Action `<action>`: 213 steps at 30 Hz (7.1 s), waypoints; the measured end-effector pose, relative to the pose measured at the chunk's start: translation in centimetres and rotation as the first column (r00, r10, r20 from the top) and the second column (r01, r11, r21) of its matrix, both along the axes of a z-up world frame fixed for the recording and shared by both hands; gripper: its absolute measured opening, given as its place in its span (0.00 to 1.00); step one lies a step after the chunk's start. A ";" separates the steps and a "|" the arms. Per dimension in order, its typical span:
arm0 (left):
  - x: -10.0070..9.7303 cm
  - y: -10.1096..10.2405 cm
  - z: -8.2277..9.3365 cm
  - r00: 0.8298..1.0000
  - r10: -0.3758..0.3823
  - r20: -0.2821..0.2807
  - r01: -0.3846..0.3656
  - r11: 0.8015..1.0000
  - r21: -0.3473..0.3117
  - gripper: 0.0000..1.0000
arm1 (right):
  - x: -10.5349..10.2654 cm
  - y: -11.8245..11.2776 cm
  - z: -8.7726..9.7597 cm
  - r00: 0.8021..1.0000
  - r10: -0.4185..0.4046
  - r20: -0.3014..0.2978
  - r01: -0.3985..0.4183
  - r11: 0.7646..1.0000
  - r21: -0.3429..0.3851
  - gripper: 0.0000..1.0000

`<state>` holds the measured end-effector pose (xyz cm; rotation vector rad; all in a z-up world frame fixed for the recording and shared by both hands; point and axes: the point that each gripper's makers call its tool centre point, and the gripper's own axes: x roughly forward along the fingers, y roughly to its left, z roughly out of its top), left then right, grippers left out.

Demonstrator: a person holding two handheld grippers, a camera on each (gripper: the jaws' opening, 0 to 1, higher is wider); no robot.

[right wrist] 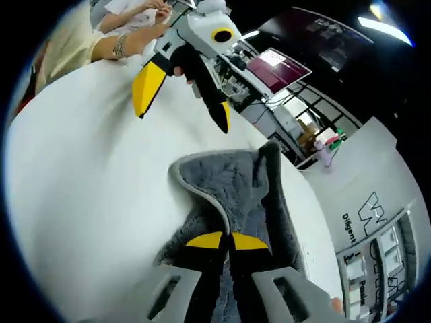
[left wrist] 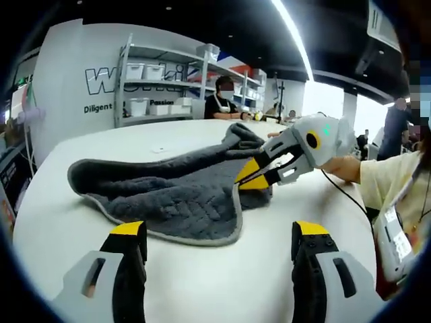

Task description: Fold the towel on the table until its edges align and the towel forms a compact rectangular stack.

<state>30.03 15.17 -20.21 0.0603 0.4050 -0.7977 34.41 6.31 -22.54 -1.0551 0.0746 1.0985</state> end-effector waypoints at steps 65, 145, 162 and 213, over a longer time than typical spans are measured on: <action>0.9 -3.2 -3.3 0.994 -0.085 0.070 0.076 0.989 0.128 0.07 | -4.9 -9.8 2.6 0.906 -0.169 -0.389 0.304 0.897 0.320 0.99; -7.4 22.1 -3.3 0.969 0.246 -0.023 -0.208 0.863 0.461 0.03 | -5.7 -9.8 1.2 0.889 -0.167 -0.427 0.295 0.921 0.253 0.99; -7.3 24.6 -3.2 0.943 0.332 0.002 -0.297 0.840 0.454 0.12 | -5.9 -9.5 1.7 0.891 -0.155 -0.427 0.286 0.922 0.263 0.99; -0.8 5.9 3.8 0.992 0.050 0.120 -0.054 0.998 0.028 0.99 | 1.8 -16.8 5.3 0.828 -0.314 -0.465 0.517 0.750 0.413 0.96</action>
